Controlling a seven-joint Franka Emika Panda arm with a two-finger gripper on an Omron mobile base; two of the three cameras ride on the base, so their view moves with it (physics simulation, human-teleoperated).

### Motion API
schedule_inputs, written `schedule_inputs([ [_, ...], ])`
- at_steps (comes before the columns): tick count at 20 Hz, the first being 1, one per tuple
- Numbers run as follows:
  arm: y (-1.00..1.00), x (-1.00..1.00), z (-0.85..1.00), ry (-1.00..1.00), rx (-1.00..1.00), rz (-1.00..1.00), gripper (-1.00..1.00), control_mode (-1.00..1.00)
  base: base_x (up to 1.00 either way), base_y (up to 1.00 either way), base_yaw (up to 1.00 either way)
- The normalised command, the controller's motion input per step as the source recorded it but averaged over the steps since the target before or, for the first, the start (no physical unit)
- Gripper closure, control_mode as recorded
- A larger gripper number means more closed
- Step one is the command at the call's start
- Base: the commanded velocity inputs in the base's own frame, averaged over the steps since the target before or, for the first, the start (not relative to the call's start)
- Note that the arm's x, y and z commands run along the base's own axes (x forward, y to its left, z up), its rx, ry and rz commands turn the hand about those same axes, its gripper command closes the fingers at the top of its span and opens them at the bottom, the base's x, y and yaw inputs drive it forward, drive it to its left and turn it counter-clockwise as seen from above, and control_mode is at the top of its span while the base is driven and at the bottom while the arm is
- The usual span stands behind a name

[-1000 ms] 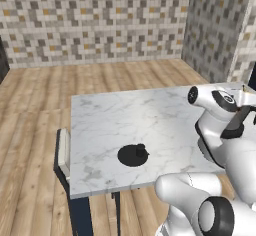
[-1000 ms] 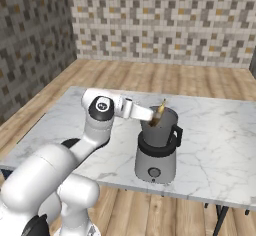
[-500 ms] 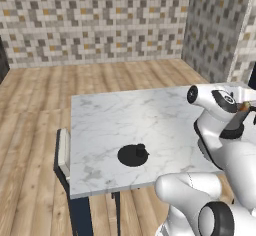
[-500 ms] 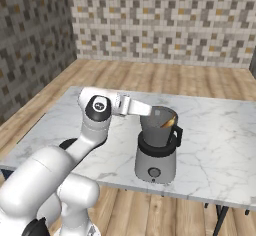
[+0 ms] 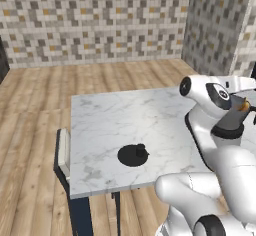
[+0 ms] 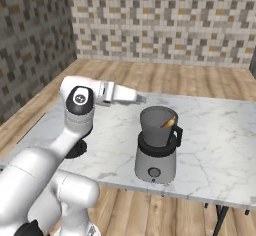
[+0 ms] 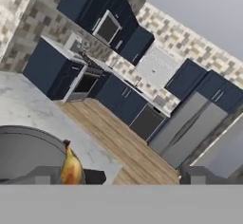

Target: Open the blender lid, put the banana in the blender, close the lid, and start the blender.

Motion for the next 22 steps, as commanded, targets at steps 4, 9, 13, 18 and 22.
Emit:
schedule_inputs([
  [4,0.82,-0.51,0.04,0.08,-0.02,0.16,-1.0,-1.0,0.0,0.0,0.0],
  [9,0.69,-0.57,-0.02,0.06,0.05,0.25,-1.0,-1.0,0.0,0.0,0.0],
  [13,0.67,-0.49,-0.02,0.11,0.14,0.28,-1.0,-1.0,0.0,0.0,0.0],
  [18,0.7,-0.29,0.0,0.2,0.15,0.31,-1.0,-1.0,0.0,0.0,0.0],
  [22,0.75,-0.16,0.0,0.31,0.11,0.33,-1.0,-1.0,0.0,0.0,0.0],
])
